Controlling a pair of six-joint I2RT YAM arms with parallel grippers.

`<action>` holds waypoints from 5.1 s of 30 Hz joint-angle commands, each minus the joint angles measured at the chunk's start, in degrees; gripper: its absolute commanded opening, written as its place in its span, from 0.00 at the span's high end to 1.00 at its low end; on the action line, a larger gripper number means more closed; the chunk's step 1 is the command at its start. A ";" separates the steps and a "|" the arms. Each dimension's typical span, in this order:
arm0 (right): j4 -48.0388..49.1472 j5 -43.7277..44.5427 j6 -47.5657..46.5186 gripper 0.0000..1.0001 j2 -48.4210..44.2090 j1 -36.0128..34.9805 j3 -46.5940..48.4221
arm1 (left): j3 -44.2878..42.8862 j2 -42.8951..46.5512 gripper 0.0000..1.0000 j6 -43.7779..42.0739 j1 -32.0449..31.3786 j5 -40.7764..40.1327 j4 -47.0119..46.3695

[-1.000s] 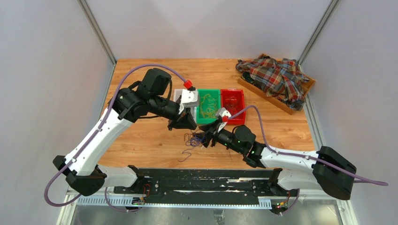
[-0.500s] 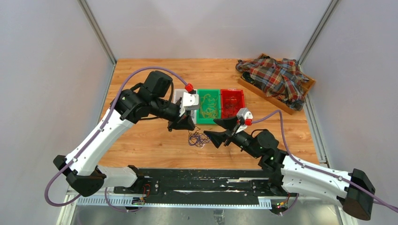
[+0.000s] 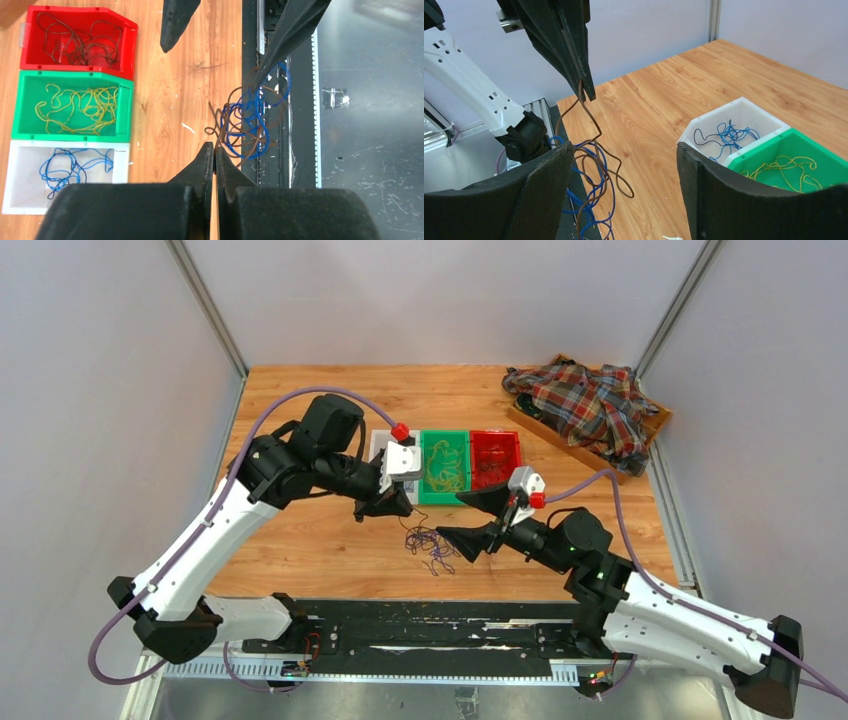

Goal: Untangle the cables

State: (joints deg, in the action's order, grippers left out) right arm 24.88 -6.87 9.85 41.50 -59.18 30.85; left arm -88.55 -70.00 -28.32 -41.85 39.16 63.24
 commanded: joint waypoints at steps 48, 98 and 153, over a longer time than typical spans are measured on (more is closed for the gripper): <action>26.30 6.89 3.03 0.38 29.60 -2.79 -7.06 | -21.85 -4.72 1.00 3.75 -2.72 1.67 -0.23; 13.59 0.90 -12.46 0.33 17.83 -2.70 9.95 | -22.47 -6.00 1.00 1.66 -3.24 -0.58 -0.14; 4.62 20.06 0.73 0.31 -13.11 -1.24 -23.26 | -40.85 -14.16 1.00 -1.38 -3.68 -8.39 0.39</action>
State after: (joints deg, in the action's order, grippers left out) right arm 33.39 10.70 9.26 31.75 -61.06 6.31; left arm -127.11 -82.96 -29.02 -44.86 31.38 63.99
